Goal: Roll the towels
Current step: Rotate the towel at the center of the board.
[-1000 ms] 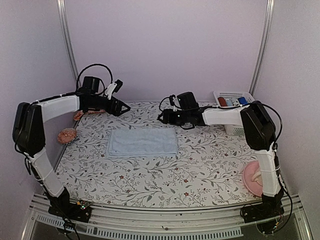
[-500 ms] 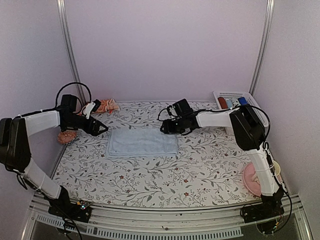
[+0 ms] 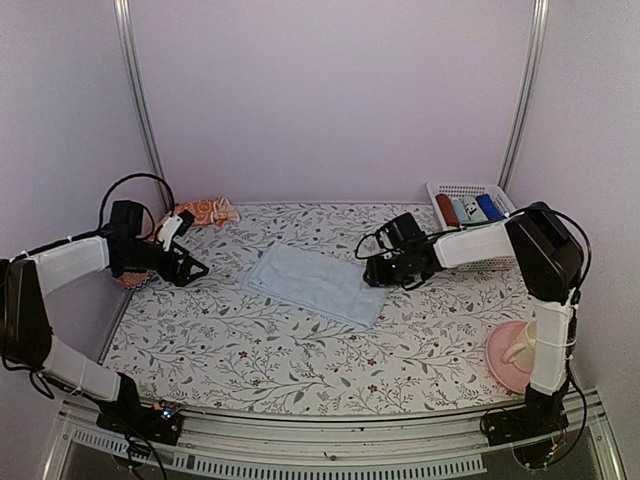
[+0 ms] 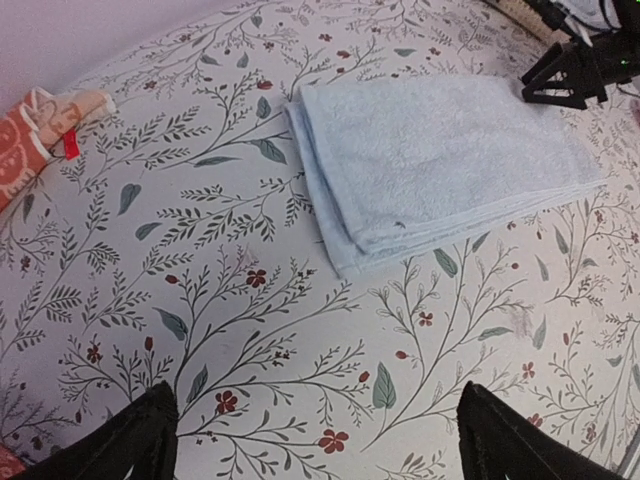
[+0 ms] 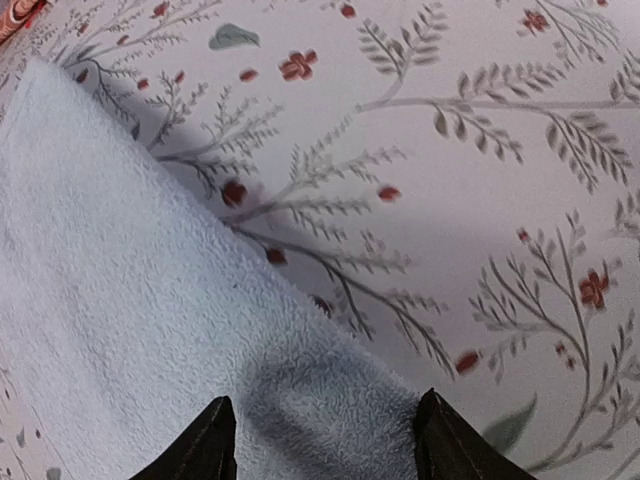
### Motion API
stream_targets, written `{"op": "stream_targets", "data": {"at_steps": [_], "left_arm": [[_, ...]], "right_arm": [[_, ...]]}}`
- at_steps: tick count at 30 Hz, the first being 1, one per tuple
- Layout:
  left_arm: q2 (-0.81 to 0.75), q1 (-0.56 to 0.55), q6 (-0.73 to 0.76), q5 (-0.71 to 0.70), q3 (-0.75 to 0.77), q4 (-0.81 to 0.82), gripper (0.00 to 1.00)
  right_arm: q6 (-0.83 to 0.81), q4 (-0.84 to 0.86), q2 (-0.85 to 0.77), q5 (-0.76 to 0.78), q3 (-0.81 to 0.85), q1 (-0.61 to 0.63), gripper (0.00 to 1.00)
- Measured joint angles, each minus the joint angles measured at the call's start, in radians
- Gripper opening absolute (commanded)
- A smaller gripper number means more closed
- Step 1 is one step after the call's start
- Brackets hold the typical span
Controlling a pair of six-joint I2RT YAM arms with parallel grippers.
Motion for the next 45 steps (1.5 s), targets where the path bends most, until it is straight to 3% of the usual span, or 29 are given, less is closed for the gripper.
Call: {"op": "stream_targets", "data": {"at_steps": [4,7,13,17,20,26,31,38,45], "left_arm": [[-0.006,0.015,0.006,0.013,-0.002,0.001,0.97],[-0.016,0.027,0.009,0.022,-0.007,0.001,0.97],[-0.023,0.035,0.01,0.04,-0.013,0.001,0.97],[-0.035,0.037,0.014,0.048,-0.019,0.005,0.97],[-0.04,0.038,0.021,0.053,-0.031,0.005,0.97],[-0.043,0.04,0.034,0.063,-0.046,0.005,0.97],[-0.056,0.043,0.042,0.069,-0.055,0.008,0.97],[-0.069,0.044,0.048,0.071,-0.071,0.013,0.97],[-0.069,0.044,0.05,0.072,-0.072,0.021,0.97]], "right_arm": [[0.017,0.019,-0.171,0.035,-0.233,0.031,0.62],[0.049,0.01,-0.285,0.069,-0.369,0.12,0.63],[0.099,-0.142,-0.393,0.106,-0.409,0.307,0.68],[0.089,-0.243,-0.413,0.179,-0.3,0.311,0.78],[0.036,-0.266,-0.354,0.224,-0.113,0.302,0.82],[-0.081,-0.239,-0.048,0.228,0.313,0.268,0.83],[-0.109,-0.238,0.197,0.174,0.547,0.2,0.82],[-0.09,-0.236,0.349,0.082,0.612,0.122,0.82],[-0.066,-0.204,0.367,0.036,0.617,0.096,0.82]]}}
